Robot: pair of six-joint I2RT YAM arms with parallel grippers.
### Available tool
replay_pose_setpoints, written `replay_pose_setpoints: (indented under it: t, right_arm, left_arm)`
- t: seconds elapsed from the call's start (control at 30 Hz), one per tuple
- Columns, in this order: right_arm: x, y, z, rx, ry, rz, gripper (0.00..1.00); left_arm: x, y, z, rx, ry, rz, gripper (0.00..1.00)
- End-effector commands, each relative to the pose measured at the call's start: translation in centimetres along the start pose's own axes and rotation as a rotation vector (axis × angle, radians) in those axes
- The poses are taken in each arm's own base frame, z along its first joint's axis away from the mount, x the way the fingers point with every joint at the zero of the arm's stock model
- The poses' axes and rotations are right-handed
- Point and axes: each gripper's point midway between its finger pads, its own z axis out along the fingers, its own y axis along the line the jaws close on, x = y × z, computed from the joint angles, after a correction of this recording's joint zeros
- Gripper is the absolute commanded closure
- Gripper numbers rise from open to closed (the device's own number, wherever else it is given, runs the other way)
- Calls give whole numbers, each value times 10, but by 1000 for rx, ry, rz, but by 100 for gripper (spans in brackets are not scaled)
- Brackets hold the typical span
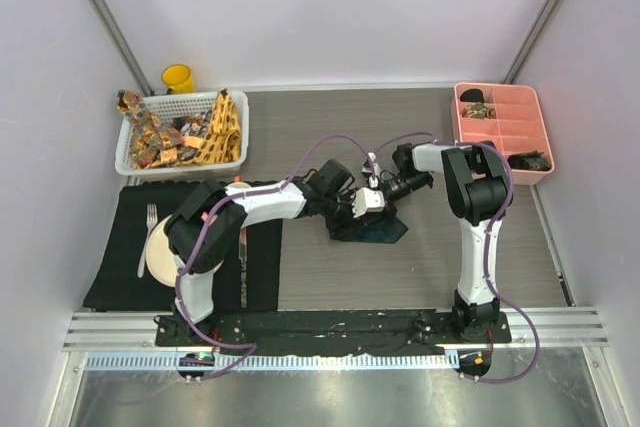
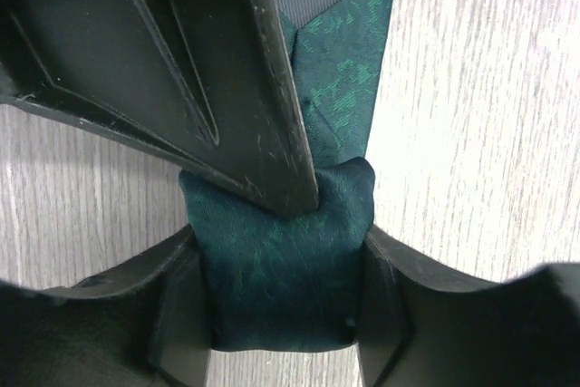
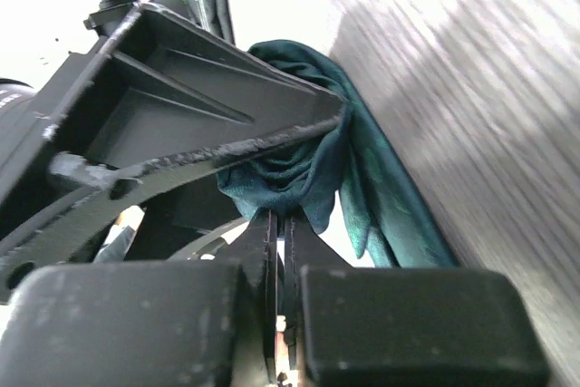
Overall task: Roll the ties
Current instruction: Roll the tie at the center of the board.
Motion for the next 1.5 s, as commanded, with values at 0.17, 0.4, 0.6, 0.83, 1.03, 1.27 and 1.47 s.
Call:
replay_pose_setpoints:
  t: [0.17,0.4,0.6,0.83,1.03,1.27,1.47]
  right_arm:
    - [19,-63,-5,281,65,50,99]
    - [17,-81,-12,391,58,76,99]
    - [12,-89,-19,475,52,72,99]
    - [9,-88,-18,515,82,11,99]
    - [2,-82,-13,531,121,-90,99]
    - [-7,-73,-7,547,146,-201,99]
    - [-15,-74,-2,549,149,-220,99]
  left_arm:
    - [-8,9,-12,-38,-43,-38,23]
    - [-36,17,-16,-59,-131,-5,18]
    - [-39,10,-20,-11,-144,88,15]
    - [-52,4,-49,-49,-188,215,0]
    - [-90,19,-103,-295,-378,195,0]
    - [-60,2,-105,-155,-305,85,3]
    - [-66,7,-92,-148,-379,32,0]
